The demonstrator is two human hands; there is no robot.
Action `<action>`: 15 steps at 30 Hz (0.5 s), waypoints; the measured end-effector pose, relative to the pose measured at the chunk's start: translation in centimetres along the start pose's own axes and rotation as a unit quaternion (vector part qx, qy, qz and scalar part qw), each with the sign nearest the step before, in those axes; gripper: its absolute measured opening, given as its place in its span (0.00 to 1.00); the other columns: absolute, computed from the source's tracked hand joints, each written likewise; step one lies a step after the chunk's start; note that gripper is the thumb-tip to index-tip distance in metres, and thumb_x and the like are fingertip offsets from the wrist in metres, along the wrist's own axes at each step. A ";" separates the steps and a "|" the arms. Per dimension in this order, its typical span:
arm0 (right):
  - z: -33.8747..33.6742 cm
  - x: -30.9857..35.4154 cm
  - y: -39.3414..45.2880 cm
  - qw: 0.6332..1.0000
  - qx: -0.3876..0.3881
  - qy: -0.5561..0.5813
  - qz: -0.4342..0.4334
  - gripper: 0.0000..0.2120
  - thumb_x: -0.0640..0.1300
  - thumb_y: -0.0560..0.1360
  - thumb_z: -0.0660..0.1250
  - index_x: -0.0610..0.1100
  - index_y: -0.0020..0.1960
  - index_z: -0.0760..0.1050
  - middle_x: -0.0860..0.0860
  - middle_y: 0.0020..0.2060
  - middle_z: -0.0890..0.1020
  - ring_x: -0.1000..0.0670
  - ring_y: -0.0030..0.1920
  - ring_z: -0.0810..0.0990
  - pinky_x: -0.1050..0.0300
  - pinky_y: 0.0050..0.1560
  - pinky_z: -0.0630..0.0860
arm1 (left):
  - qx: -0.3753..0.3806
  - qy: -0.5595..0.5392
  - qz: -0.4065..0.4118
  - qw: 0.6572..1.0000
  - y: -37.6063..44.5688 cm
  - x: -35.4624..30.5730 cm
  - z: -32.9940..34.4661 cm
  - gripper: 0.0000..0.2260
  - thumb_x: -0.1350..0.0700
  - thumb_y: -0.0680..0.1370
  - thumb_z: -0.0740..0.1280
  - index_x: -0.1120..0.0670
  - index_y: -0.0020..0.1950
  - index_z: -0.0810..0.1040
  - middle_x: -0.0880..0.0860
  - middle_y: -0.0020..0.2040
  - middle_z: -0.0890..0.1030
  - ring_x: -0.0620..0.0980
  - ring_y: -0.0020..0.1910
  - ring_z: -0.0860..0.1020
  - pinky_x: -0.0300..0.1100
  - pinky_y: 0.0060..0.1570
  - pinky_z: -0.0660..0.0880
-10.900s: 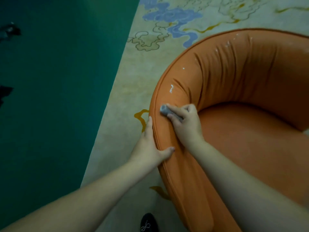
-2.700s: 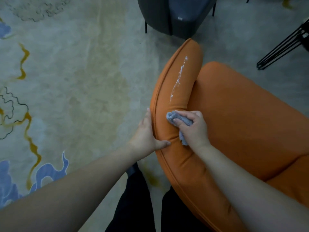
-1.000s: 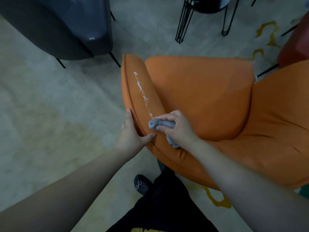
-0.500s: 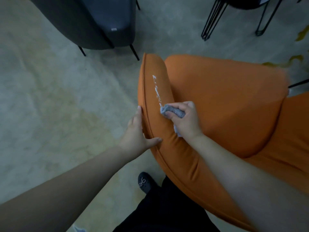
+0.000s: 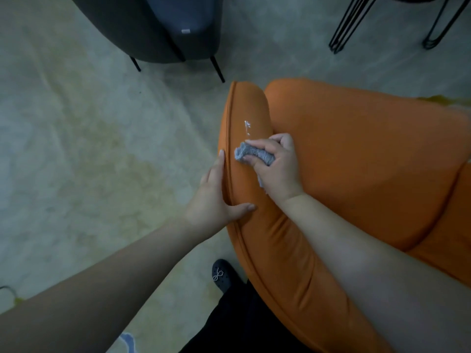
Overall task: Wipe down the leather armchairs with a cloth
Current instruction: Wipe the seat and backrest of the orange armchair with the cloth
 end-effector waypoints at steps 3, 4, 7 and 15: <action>0.5 0.0 1.9 1.000 0.002 0.017 -0.002 0.15 0.38 0.67 0.76 0.49 0.52 0.81 0.48 0.48 0.69 0.73 0.40 0.72 0.83 0.36 0.67 | -0.004 -0.015 -0.001 1.000 1.6 -0.3 -0.5 0.56 0.44 0.64 0.78 0.47 0.79 0.42 0.51 0.77 0.59 0.48 0.74 0.60 0.41 0.68 0.62; 0.8 0.0 2.7 1.000 0.006 0.022 -0.001 0.15 0.38 0.67 0.76 0.49 0.52 0.80 0.51 0.47 0.68 0.73 0.38 0.72 0.83 0.34 0.66 | -0.005 -0.019 0.000 1.000 2.1 -0.5 -0.7 0.56 0.44 0.64 0.78 0.47 0.79 0.42 0.51 0.77 0.59 0.48 0.74 0.59 0.39 0.67 0.61; 1.5 0.0 5.4 0.999 0.017 0.027 0.009 0.15 0.39 0.68 0.76 0.51 0.51 0.80 0.52 0.47 0.68 0.72 0.37 0.74 0.81 0.32 0.68 | -0.005 -0.021 0.001 1.000 3.6 -0.9 -1.2 0.57 0.44 0.64 0.78 0.47 0.79 0.41 0.52 0.77 0.59 0.49 0.74 0.61 0.44 0.70 0.63; 1.7 -1.8 11.3 0.994 -0.018 0.039 0.101 0.09 0.45 0.71 0.73 0.50 0.51 0.81 0.41 0.51 0.79 0.56 0.39 0.81 0.64 0.39 0.78 | 0.010 -0.004 -0.012 1.000 5.0 -1.5 -1.3 0.57 0.45 0.65 0.78 0.45 0.78 0.37 0.51 0.78 0.56 0.49 0.73 0.62 0.40 0.66 0.64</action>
Point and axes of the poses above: each hand's wrist, its own y-axis towards the middle knuckle, its own z-axis out of the palm, x = y × z, the point moved 7 cm from there along y, towards the middle knuckle
